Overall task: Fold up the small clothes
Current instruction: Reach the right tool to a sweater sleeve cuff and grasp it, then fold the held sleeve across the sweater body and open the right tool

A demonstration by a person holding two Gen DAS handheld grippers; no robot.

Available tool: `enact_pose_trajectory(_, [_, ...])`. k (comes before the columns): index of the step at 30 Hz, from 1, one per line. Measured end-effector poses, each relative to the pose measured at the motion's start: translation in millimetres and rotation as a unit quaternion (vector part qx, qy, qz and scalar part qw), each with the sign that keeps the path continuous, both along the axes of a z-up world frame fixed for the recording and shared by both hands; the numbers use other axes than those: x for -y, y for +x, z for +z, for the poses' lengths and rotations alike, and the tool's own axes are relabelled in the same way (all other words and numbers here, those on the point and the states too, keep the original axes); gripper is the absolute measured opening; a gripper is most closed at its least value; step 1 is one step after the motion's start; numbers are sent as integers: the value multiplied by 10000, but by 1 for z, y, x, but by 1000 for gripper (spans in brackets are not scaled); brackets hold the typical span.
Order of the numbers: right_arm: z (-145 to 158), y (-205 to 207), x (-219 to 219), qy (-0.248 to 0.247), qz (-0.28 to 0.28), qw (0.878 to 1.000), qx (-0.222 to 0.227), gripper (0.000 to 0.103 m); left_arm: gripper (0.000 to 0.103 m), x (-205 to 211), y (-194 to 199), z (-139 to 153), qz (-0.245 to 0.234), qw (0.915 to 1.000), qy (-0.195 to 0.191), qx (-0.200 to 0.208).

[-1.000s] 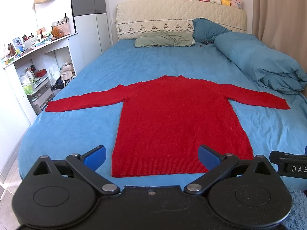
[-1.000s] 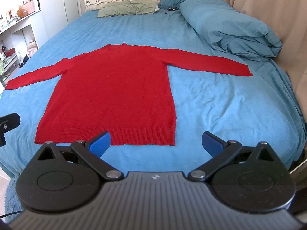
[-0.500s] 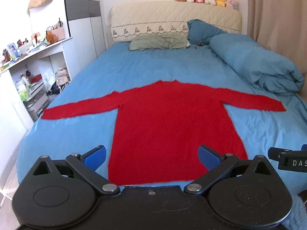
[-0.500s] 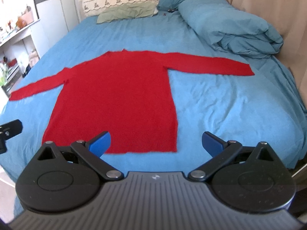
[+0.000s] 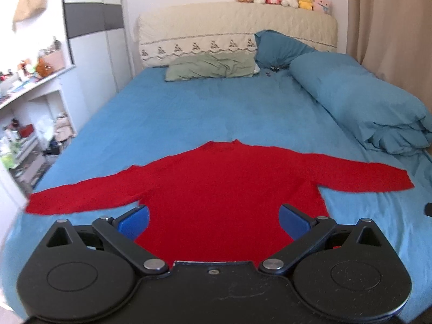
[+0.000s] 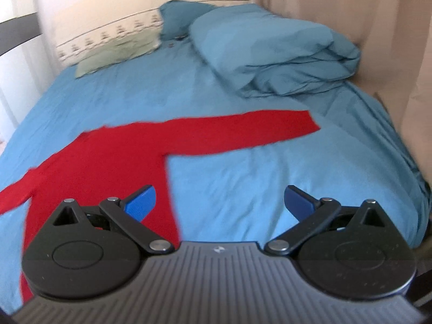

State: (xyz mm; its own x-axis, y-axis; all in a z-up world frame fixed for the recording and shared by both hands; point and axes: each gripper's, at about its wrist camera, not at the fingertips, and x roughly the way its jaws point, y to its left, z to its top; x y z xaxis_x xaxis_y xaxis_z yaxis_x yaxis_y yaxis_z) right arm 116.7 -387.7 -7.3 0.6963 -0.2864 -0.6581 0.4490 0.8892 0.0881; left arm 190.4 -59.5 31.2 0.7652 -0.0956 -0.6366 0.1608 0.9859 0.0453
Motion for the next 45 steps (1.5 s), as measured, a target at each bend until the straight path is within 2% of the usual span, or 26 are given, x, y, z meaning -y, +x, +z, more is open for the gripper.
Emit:
enact_pose_trajectory(6, [-41, 68, 87, -128, -385, 9991, 140, 103, 103, 39, 102, -42, -187, 9997, -35, -164])
enact_pose_trajectory(14, [-137, 147, 192, 140, -939, 9954, 146, 103, 103, 79, 220, -134, -275, 9961, -240, -809])
enact_pose_trajectory(19, [-185, 174, 228, 251, -1124, 9933, 129, 103, 103, 91, 259, -185, -198, 9932, -191, -1132])
enact_pose_trajectory(22, [-203, 181, 241, 462, -1184, 9917, 185, 89, 103, 92, 272, -211, -95, 9912, -168, -1308])
enact_pose_trajectory(24, [-210, 181, 248, 609, -1289, 9892, 345, 87, 103, 91, 277, -222, -40, 9898, -202, -1410])
enact_pose_trajectory(25, [-214, 183, 249, 616, -1315, 9885, 414, 83, 103, 90, 278, -227, -31, 9891, -231, -1451])
enact_pose_trajectory(26, [-215, 185, 251, 603, -1336, 9881, 456, 80, 103, 88, 279, -230, -24, 9885, -250, -1489])
enact_pose_trajectory(29, [-217, 189, 258, 651, -1400, 9863, 574, 61, 103, 90, 282, -234, -47, 9896, -197, -1425])
enact_pose_trajectory(30, [-217, 190, 260, 652, -1458, 9855, 579, 46, 103, 92, 284, -234, -59, 9897, -164, -1424])
enact_pose_trajectory(31, [-217, 191, 263, 668, -1513, 9845, 590, 36, 103, 92, 286, -235, -67, 9895, -142, -1437])
enact_pose_trajectory(33, [-214, 191, 266, 760, -1549, 9827, 671, 25, 103, 93, 289, -238, -97, 9888, -113, -1483])
enact_pose_trajectory(38, [-192, 196, 252, 576, -1437, 9847, 806, 21, 103, 92, 295, -237, -239, 9854, -155, -1680])
enact_pose_trajectory(41, [-165, 204, 233, 558, -1157, 9864, 1028, 21, 103, 83, 299, -230, -243, 9832, -330, -1779])
enact_pose_trajectory(45, [-115, 231, 185, 518, -502, 9877, 1389, 21, 103, 63, 296, -211, -77, 9853, -442, -1648])
